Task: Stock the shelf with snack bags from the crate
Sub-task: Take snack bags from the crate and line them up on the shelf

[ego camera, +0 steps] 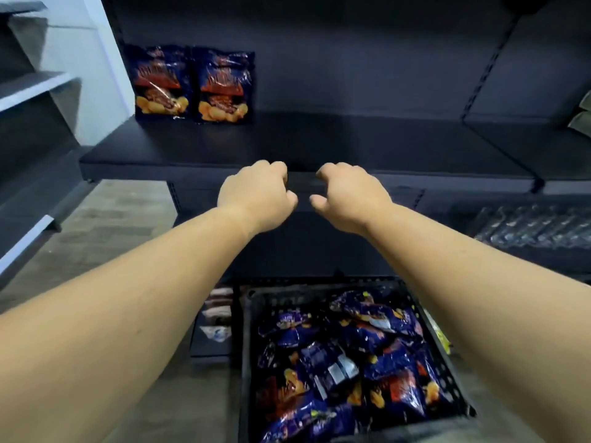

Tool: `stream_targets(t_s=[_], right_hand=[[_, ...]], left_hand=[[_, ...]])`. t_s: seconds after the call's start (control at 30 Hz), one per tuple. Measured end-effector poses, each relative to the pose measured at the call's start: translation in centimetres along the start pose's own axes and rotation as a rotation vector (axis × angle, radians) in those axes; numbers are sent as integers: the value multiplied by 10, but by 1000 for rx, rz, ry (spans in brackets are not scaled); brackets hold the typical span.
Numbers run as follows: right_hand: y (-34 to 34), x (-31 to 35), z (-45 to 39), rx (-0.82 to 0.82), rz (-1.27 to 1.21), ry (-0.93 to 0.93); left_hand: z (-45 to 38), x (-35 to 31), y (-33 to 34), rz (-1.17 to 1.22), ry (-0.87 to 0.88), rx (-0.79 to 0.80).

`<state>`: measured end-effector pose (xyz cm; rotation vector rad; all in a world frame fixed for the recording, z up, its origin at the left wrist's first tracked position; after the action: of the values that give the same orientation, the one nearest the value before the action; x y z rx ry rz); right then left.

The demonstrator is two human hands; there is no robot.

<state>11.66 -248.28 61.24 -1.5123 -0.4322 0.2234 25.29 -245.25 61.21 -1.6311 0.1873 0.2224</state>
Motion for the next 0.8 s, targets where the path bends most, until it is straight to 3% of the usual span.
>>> stream_targets(t_s=[0.5, 0.8], right_hand=[[118, -31, 69, 227, -75, 189], [167, -77, 86, 369, -90, 183]], left_hand=[[48, 15, 113, 44, -8, 293], [71, 5, 183, -5, -37, 473]])
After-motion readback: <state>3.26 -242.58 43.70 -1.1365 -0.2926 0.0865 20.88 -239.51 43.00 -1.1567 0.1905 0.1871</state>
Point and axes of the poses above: each hand's wrist, its own z-axis away from the middle knuckle, its own y-axis out of the palm, x = y × z, the point moved 4 cm from there along -z, towards the middle knuckle, and after that the axes turned 9 degrees about x, right-handed, at the moved point
